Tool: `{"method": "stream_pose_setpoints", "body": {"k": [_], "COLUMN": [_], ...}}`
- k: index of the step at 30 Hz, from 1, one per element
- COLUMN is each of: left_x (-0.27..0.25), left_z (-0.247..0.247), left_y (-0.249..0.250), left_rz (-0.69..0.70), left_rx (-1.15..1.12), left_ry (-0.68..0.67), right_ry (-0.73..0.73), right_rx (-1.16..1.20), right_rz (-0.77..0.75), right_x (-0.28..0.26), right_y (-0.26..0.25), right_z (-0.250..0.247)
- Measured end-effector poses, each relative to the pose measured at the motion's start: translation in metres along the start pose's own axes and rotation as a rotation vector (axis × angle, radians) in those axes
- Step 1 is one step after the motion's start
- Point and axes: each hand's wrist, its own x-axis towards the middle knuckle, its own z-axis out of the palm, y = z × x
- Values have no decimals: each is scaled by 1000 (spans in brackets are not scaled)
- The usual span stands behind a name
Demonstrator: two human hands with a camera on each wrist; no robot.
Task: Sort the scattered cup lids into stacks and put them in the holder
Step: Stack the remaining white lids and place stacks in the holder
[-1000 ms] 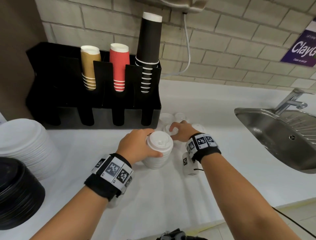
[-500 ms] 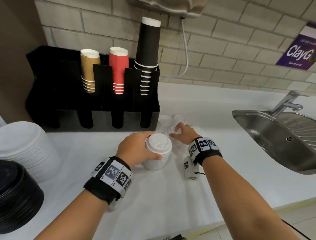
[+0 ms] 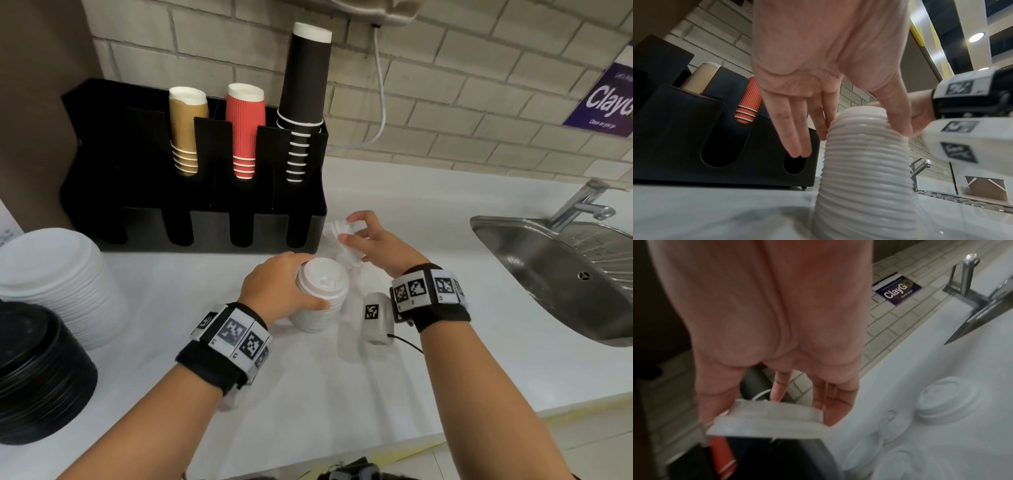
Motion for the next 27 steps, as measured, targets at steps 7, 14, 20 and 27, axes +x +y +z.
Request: {"method": "stream_pose_setpoints", "body": {"k": [7,14,20,27], "left_x": [1,-3,-3,-5], "left_z": [0,4,7,5], "left_y": [2,1,-3,-1], "left_rz": [20,13,6,-20], "left_rx": [6,-52,-71,-19], "left_ry": [-25,28,52,24], "right_ry": [0,-13,-52,-59], "right_rx": [-64,-142,-328,-493], "right_rz": [-195,-234,-265,-245], "right_x": [-40,-44,-39,-41], "right_y": [-4,-5,-22,-32], "right_z": [15,28,31,34]}}
